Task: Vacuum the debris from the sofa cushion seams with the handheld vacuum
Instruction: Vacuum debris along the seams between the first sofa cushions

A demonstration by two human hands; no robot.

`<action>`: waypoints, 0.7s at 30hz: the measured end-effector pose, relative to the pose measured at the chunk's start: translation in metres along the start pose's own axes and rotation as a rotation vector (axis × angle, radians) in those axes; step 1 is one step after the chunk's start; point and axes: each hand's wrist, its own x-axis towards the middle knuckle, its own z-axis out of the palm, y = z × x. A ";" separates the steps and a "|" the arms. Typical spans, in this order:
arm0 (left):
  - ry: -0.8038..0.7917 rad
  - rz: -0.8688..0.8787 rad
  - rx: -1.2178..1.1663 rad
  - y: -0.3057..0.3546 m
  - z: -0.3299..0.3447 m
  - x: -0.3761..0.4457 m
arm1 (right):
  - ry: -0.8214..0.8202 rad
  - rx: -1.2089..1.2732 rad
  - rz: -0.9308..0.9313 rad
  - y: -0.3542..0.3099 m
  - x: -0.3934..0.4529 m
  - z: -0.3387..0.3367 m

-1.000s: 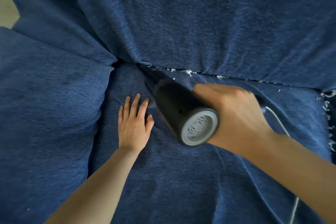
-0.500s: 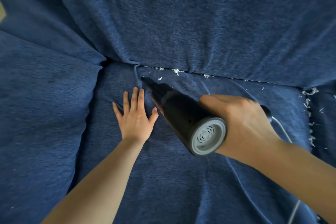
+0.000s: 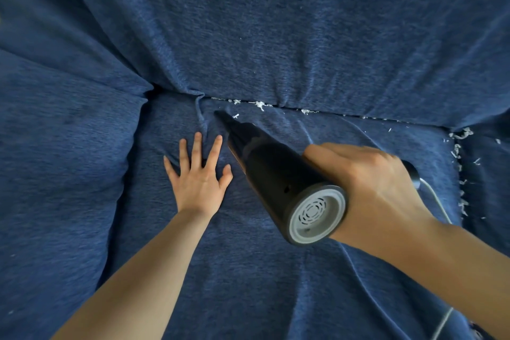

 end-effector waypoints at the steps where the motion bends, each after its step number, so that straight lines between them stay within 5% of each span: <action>1: 0.011 -0.001 0.006 -0.001 0.002 0.001 | 0.004 -0.008 -0.007 0.001 -0.003 -0.003; 21: 0.107 0.006 -0.095 0.040 0.021 0.007 | 0.025 -0.043 -0.025 0.026 0.019 0.018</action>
